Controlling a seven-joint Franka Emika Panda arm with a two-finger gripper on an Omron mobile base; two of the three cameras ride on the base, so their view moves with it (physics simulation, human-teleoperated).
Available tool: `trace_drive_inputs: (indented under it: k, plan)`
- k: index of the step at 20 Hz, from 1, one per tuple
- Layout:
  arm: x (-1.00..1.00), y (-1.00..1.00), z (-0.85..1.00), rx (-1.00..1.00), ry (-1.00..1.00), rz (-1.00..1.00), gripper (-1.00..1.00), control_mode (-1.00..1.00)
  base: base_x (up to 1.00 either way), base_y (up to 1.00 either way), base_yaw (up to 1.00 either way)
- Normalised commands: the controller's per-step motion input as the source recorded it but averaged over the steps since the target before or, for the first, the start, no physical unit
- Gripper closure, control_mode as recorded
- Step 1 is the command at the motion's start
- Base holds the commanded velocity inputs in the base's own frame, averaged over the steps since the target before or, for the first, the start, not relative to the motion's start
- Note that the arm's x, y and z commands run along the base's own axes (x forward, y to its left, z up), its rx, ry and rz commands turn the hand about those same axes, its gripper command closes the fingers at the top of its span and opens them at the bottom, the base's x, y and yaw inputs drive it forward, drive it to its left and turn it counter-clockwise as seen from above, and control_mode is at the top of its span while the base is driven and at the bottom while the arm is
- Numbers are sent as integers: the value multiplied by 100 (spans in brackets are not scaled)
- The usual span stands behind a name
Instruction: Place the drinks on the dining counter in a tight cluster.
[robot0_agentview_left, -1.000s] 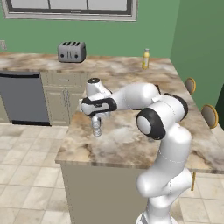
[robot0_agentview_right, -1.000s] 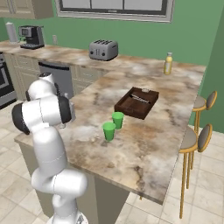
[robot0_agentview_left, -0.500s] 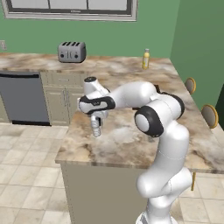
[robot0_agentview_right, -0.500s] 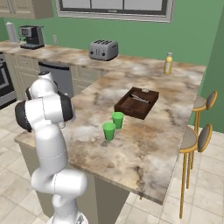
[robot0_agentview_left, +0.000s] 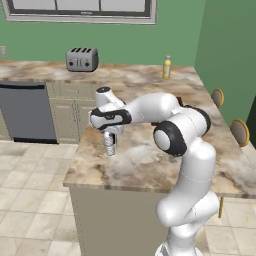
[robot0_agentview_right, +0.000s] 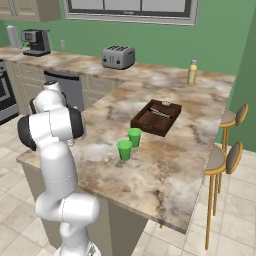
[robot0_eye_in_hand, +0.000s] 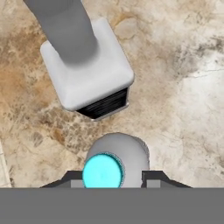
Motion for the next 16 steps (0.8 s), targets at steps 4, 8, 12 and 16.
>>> trace_drive_inputs:
  k: [4,8,12,16]
  plan:
    - [0,0,-1,0,0,0,-100,-100,0,0,0]
    - [0,0,-5,0,0,0,-100,-100,0,0,0]
    - [0,-1,0,0,0,0,-100,-100,0,0,0]
    - [-1,-15,7,0,1,0,-100,-100,0,0,0]
